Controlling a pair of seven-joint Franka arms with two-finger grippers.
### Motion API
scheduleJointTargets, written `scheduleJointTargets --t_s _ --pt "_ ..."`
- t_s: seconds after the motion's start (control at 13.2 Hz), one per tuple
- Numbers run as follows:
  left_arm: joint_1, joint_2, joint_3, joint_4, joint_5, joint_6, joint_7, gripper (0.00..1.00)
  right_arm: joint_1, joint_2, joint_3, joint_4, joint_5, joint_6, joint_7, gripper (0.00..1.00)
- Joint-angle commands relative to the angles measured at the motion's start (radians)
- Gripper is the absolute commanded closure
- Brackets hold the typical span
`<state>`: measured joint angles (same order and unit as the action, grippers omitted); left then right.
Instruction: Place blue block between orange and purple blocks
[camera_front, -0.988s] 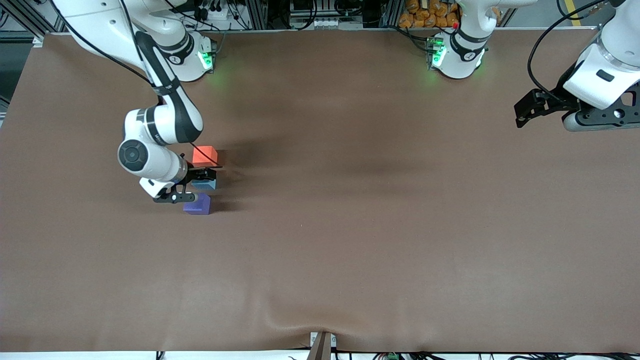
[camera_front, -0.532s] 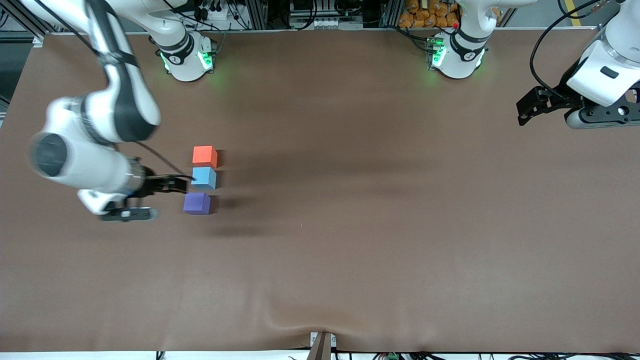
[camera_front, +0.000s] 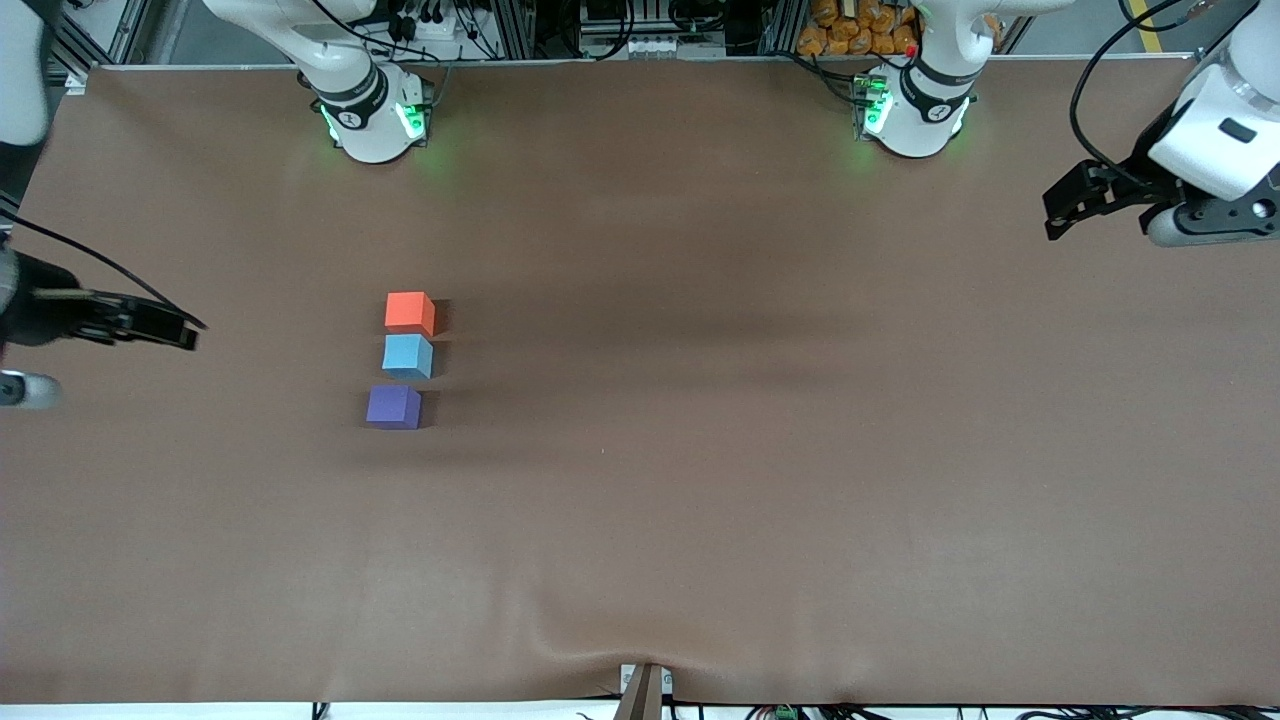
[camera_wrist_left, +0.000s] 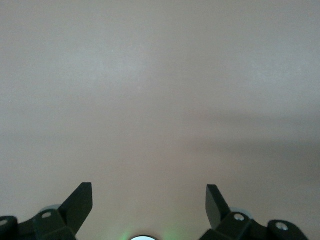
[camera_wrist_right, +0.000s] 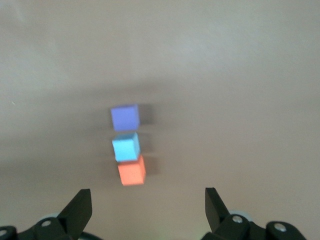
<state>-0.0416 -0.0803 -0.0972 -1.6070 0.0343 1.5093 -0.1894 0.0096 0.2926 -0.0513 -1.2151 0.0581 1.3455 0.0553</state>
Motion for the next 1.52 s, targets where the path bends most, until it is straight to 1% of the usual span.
scheduleJointTargets --t_s 0.0,0.15,0.38,0.53,0.84,1.14,1.44 --pt "0.032 -0.012 -0.004 0.007 -0.02 -0.027 0.024 0.0 -0.003 -0.068 0.018 0.04 -0.066 -0.066 -0.018 0.0" --pt "0.032 -0.01 -0.004 0.009 -0.02 -0.04 0.022 0.0 -0.005 -0.153 0.018 -0.033 -0.066 -0.029 -0.015 0.0" --pt "0.036 0.0 -0.006 0.022 -0.022 -0.038 0.022 0.0 -0.002 -0.265 0.018 -0.194 -0.066 0.041 -0.014 0.0" --pt "0.036 -0.001 -0.006 0.024 -0.022 -0.038 0.022 0.0 0.003 -0.303 0.021 -0.26 -0.066 0.075 -0.015 0.0" --pt "0.034 -0.004 -0.006 0.027 -0.02 -0.04 0.022 0.0 0.001 -0.294 0.022 -0.248 -0.052 0.078 -0.022 0.0" --pt "0.032 -0.003 -0.01 0.033 -0.022 -0.04 0.022 0.0 0.009 -0.288 0.024 -0.212 -0.09 0.069 -0.02 0.0" --pt "0.034 -0.003 -0.012 0.047 -0.022 -0.043 0.018 0.0 0.009 -0.288 0.027 -0.211 -0.092 0.055 -0.021 0.0"
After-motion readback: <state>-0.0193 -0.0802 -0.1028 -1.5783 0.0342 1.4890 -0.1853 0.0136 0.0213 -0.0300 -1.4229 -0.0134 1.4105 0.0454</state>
